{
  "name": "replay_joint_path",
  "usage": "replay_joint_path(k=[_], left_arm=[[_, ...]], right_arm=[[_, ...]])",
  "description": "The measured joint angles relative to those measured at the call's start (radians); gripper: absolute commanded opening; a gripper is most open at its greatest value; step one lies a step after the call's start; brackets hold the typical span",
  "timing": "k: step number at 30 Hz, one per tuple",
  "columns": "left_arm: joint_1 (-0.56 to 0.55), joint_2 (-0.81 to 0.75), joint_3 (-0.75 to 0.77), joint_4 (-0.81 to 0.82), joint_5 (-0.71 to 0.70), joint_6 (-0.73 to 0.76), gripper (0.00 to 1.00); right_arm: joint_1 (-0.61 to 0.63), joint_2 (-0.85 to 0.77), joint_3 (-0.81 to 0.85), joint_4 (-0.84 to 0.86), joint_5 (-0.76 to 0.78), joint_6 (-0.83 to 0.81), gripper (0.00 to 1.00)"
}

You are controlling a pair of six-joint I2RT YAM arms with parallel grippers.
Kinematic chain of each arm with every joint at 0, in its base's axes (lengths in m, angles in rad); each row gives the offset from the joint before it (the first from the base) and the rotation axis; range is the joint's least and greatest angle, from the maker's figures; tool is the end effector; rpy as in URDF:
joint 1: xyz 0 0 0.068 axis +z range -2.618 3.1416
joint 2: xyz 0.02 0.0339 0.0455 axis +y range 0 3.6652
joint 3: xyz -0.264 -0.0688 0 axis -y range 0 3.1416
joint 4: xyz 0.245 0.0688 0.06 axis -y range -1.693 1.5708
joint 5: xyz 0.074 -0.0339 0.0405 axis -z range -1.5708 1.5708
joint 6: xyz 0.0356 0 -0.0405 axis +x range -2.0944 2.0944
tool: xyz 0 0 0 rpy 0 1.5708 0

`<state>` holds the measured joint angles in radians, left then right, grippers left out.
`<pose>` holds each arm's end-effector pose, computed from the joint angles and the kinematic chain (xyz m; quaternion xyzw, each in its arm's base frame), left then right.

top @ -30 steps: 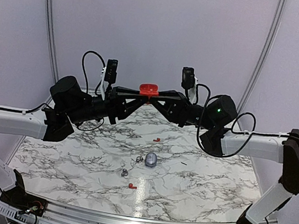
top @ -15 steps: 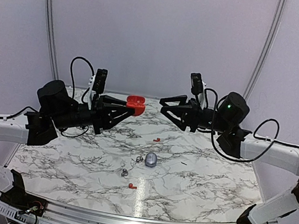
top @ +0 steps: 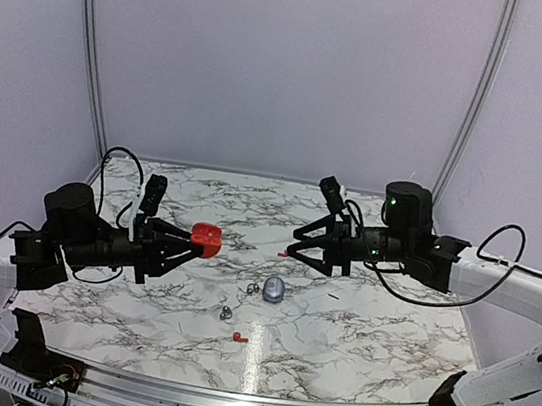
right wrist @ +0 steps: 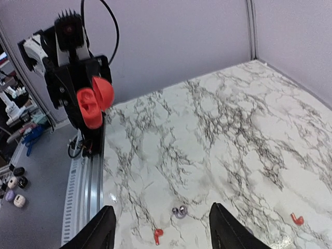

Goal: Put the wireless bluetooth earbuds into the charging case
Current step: Pick up the left earbud from the center of the board.

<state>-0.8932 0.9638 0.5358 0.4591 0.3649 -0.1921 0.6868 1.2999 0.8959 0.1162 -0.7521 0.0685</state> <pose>0.1308 -0.1828 0.2866 0.3574 0.5981 -0.4728 0.5394 0.2120 0.2053 0.2983 -0.4361 0.6430 0.4787 0.4089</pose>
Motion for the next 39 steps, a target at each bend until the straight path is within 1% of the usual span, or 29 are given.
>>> replay_joint_path(k=[5,9,12,16,19,23,27,34,39], left_arm=[[0.005,-0.068,-0.027,-0.047,-0.031,-0.020,0.00],[0.005,-0.118,-0.064,-0.084,-0.055,-0.036,0.00],[0.006,-0.148,-0.085,-0.112,-0.079,-0.044,0.00],[0.009,-0.173,-0.096,-0.146,-0.118,-0.061,0.00],[0.010,-0.197,-0.100,-0.154,-0.150,-0.078,0.00],[0.012,-0.250,-0.113,-0.159,-0.182,-0.101,0.00],[0.018,-0.284,-0.115,-0.172,-0.196,-0.119,0.00],[0.021,-0.277,-0.115,-0.188,-0.204,-0.138,0.00],[0.022,-0.256,-0.114,-0.201,-0.206,-0.140,0.00]], right_arm=[[0.080,0.086,0.018,-0.200,0.112,-0.113,0.59],[0.142,0.168,0.046,-0.338,0.193,-0.156,0.58],[0.179,0.212,0.081,-0.418,0.250,-0.176,0.56],[0.238,0.306,0.192,-0.513,0.327,-0.190,0.52],[0.287,0.412,0.314,-0.596,0.388,-0.197,0.51],[0.348,0.498,0.397,-0.666,0.437,-0.200,0.51],[0.379,0.573,0.465,-0.733,0.473,-0.200,0.52],[0.391,0.668,0.542,-0.789,0.514,-0.200,0.52],[0.403,0.724,0.579,-0.811,0.537,-0.200,0.56]])
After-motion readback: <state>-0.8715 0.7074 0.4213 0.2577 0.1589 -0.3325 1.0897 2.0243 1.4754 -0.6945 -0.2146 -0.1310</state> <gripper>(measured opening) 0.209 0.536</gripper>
